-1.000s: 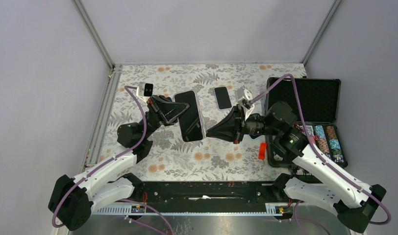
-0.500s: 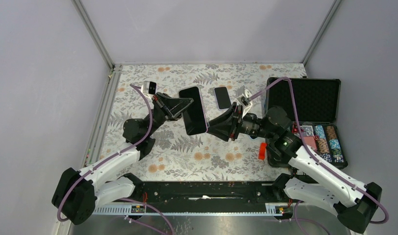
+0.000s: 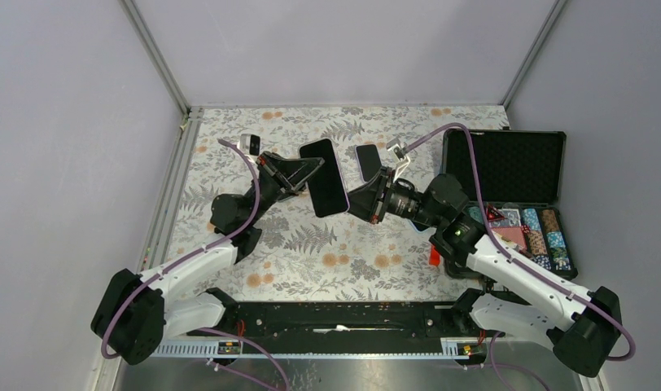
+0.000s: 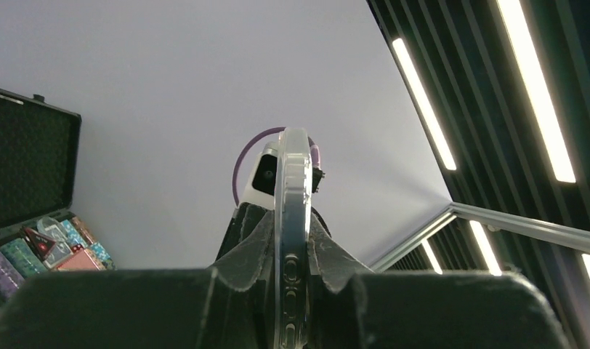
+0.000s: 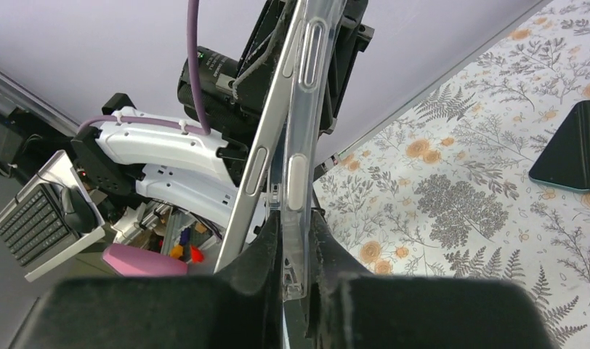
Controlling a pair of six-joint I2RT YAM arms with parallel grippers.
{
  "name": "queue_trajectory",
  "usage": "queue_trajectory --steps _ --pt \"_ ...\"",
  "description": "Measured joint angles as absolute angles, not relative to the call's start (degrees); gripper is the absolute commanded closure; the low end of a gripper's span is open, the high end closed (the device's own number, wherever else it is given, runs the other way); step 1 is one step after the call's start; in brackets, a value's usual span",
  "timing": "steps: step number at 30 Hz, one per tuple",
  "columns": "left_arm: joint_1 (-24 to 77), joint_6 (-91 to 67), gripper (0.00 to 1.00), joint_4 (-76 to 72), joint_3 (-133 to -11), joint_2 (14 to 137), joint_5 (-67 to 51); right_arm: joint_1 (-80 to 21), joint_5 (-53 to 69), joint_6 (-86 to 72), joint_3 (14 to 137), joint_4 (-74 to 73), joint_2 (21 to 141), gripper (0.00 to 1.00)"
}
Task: Take the phone out of the phone case
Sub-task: Remove the phone case from the phone.
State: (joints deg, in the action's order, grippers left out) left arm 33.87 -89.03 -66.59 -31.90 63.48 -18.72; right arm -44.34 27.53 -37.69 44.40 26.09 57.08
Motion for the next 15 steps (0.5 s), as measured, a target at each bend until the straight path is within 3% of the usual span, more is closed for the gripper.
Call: queue_trajectory --steps 3,7,15 --pt "33.58 -87.70 0.75 -66.59 -31.73 63.46 -17.93 -44.29 27.05 -38.83 45.15 25.45 57.52 1.00" --pt "32.99 -86.04 0.39 -65.95 -30.94 62.87 -17.30 -44.27 25.76 -39.66 45.19 23.81 58.46 1.00" --pt "31.55 -79.83 0.07 -60.75 -26.89 60.05 -15.55 -44.23 21.82 -42.39 45.17 18.17 59.00 1.00"
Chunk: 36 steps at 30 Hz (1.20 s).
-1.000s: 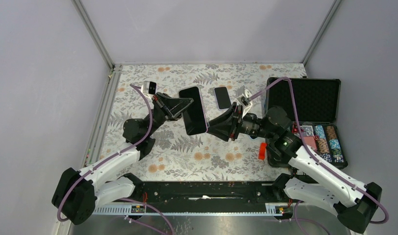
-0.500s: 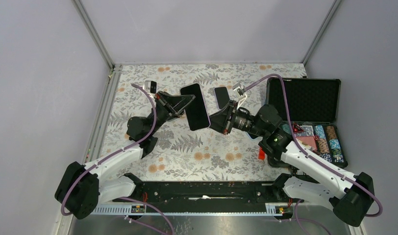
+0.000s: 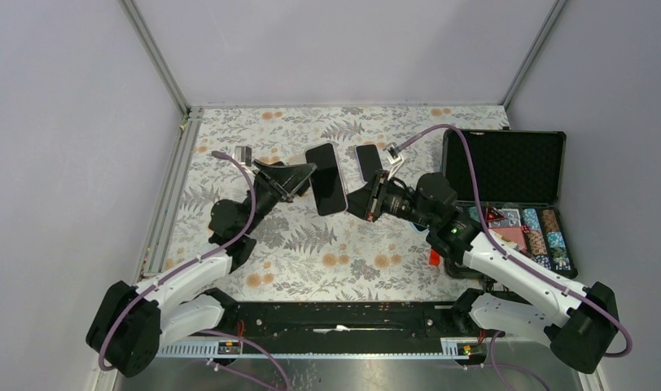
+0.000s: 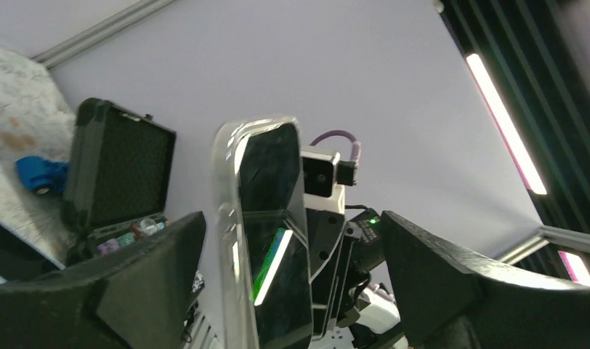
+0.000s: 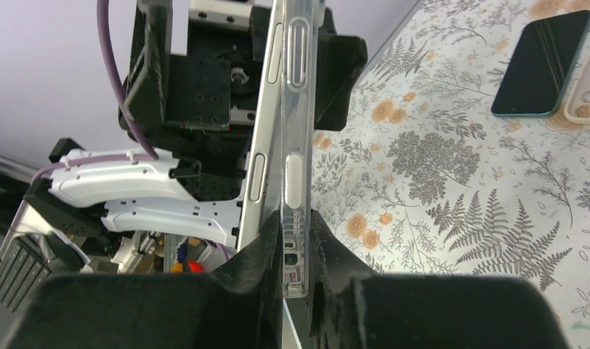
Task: Take the phone out of the phone case
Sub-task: Remove the phone case from the phone.
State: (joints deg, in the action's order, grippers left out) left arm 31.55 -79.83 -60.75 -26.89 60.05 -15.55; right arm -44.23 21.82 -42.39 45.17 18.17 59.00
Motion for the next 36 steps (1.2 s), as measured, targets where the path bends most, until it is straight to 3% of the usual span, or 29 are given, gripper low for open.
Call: queue_trajectory --steps 7,13,19,27,36 --pt "31.51 -68.69 0.05 -47.24 -21.06 49.30 -5.30 -44.18 16.93 -44.58 45.12 13.89 58.13 1.00" --pt "32.27 -52.05 0.07 -34.13 -22.96 41.25 -0.08 -44.18 12.05 -46.94 45.12 7.92 58.22 1.00" --pt "38.96 -34.13 0.14 -22.87 -29.85 44.12 -1.15 -44.18 9.41 -49.04 45.12 4.14 60.60 1.00" --pt "50.26 -17.32 0.22 -17.45 -30.17 49.78 -1.30 -44.18 7.90 -50.22 45.15 0.08 62.74 1.00" --pt "53.01 -7.55 0.42 -16.36 -30.52 57.17 -0.32 -44.18 7.38 -50.87 45.93 -2.59 64.55 1.00"
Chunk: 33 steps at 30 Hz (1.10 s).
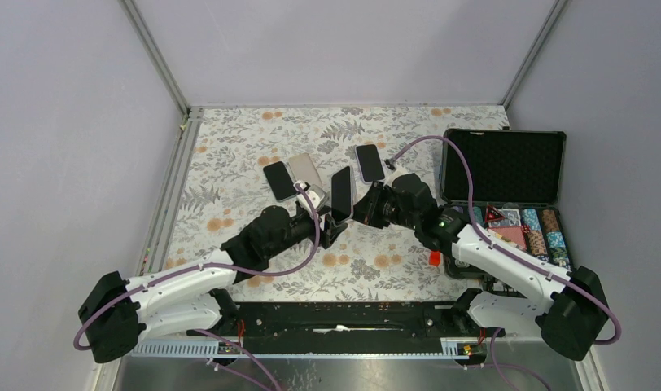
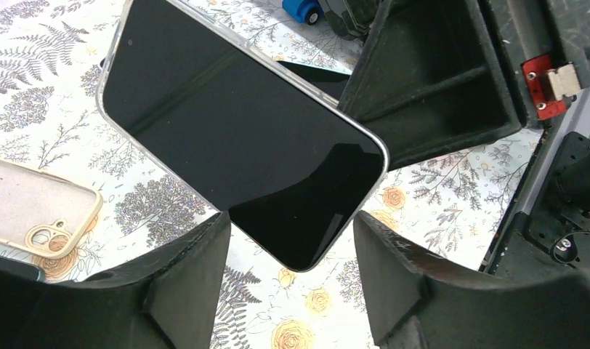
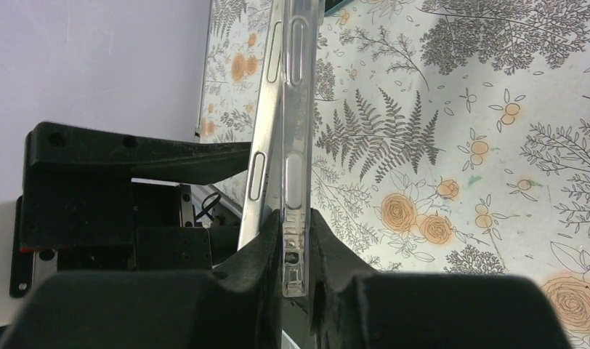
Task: Take the phone out of the phone case
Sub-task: Remove the phone case from the phone.
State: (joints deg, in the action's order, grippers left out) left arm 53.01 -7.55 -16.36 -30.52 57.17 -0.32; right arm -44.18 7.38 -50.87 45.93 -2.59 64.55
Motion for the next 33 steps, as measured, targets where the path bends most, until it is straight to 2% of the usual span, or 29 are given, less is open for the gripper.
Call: queue_trajectory --steps 3,6,18,28,30,33 --pt "53.56 -5.93 0.52 -16.69 -30.52 57.58 0.25 -44.14 7.03 -51.31 45.93 -2.90 64.79 1.00" --pt "53.98 -4.27 0.56 -17.32 -30.52 57.60 0.43 -43.88 6.68 -51.68 46.04 -2.98 64.86 1.00" --pt "55.18 1.37 0.54 -16.05 -32.14 57.63 0.78 -43.75 6.50 -50.11 49.69 -8.23 65.63 1.00" --pt "55.59 6.28 0.41 -11.40 -36.36 58.24 1.32 -43.75 6.52 -49.98 49.69 -8.54 65.63 1.00" --pt "55.59 6.76 0.41 -11.42 -36.86 58.26 1.34 -43.75 6.57 -49.93 49.69 -8.80 65.63 1.00" --pt "55.61 7.33 0.48 -11.46 -37.04 58.61 1.34 -43.75 6.50 -49.93 49.69 -8.80 65.65 1.00"
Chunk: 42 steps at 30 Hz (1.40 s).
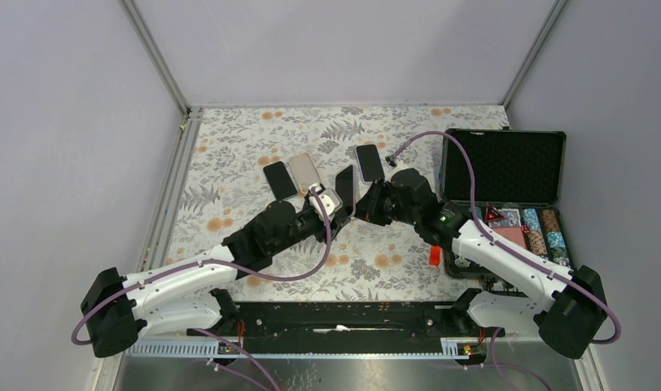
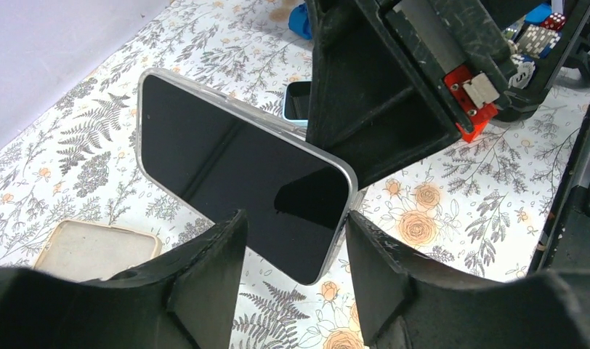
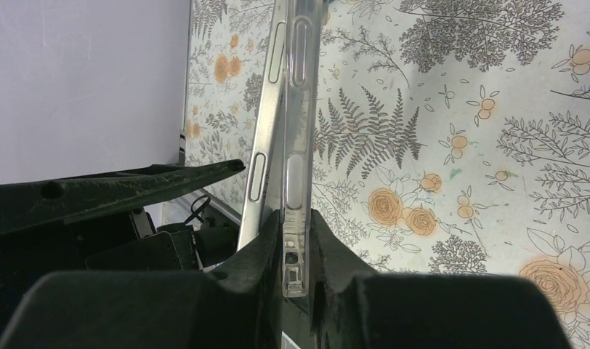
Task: Take the phone out of the phone case
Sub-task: Remove the phone case from the phone.
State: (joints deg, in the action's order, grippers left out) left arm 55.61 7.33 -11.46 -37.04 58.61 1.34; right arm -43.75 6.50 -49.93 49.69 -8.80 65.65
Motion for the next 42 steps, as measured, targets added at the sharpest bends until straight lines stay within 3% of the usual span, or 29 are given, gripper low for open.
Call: queue_trajectory --steps 13,20,25,29,32,36,42 --pt "57.08 9.45 0.76 -12.86 -37.15 61.63 3.38 -43.16 4.56 -49.47 49.80 -9.63 66.72 1.00" --pt "57.17 9.13 0.62 -14.35 -37.15 61.56 6.04 -42.98 3.97 -49.32 50.57 -9.80 66.70 1.00" --pt "57.19 9.06 0.59 -15.51 -37.15 61.84 6.81 -42.85 4.14 -49.60 50.63 -9.82 66.24 1.00" --pt "57.30 9.91 0.49 -18.09 -36.62 62.04 7.35 -42.70 4.16 -49.93 50.63 -10.04 65.08 1.00" --pt "57.34 11.16 0.49 -20.16 -35.83 62.04 7.33 -42.70 4.58 -49.93 50.63 -10.41 63.86 1.00" --pt "57.39 12.58 0.68 -20.69 -35.86 62.76 7.33 -42.70 4.71 -49.95 50.63 -10.63 63.24 1.00" --pt "57.52 14.83 0.89 -20.08 -35.88 64.12 9.56 -42.63 3.95 -49.95 50.63 -12.99 63.07 1.00"
